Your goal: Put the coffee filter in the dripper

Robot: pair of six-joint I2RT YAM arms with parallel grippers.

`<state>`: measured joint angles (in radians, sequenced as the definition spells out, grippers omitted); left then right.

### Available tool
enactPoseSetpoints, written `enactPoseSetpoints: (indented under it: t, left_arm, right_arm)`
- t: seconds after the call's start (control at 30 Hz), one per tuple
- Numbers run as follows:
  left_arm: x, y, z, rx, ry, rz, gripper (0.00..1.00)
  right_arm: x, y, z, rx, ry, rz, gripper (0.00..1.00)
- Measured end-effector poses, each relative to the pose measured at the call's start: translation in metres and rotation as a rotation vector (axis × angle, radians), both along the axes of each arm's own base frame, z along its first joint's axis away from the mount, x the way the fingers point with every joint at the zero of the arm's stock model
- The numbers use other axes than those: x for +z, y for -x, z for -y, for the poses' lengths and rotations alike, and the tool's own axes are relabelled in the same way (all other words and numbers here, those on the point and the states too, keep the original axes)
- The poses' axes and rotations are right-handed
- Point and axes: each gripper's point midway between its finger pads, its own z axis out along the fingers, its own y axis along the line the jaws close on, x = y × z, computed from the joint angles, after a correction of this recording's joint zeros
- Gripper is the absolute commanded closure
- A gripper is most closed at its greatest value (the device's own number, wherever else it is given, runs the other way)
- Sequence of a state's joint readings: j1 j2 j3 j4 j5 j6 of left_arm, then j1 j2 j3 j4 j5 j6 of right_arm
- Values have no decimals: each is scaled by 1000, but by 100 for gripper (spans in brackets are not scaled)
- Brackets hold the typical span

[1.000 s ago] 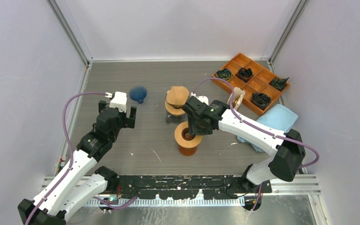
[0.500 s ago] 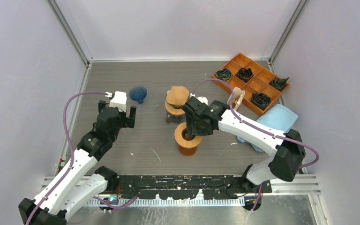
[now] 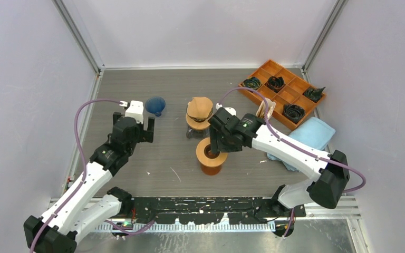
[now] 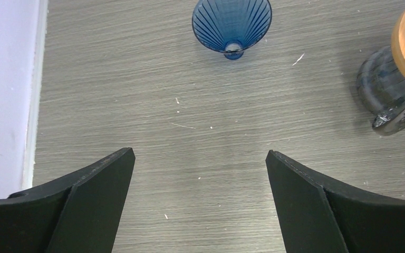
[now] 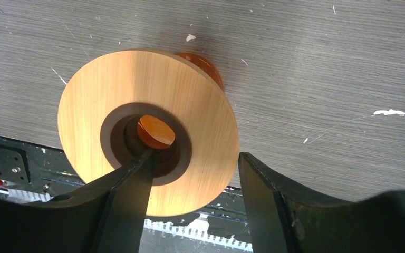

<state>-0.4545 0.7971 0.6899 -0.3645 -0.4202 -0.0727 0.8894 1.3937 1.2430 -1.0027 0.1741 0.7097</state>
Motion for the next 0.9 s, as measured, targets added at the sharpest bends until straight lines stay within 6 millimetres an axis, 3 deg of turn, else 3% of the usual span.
enactPoseSetpoints:
  t: [0.3, 0.6, 0.73, 0.9]
  left_arm:
    - [4, -18, 12, 44, 100, -42, 1]
    - [13, -61, 7, 158, 262, -93, 1]
    - [2, -81, 0, 205, 341, -145, 2]
    - [-26, -99, -19, 280, 486, -241, 8]
  right_arm:
    - [17, -5, 9, -2, -10, 78, 25]
    - [54, -22, 31, -29, -20, 284, 17]
    - [60, -28, 40, -42, -22, 360, 16]
    - [62, -32, 47, -54, -35, 430, 13]
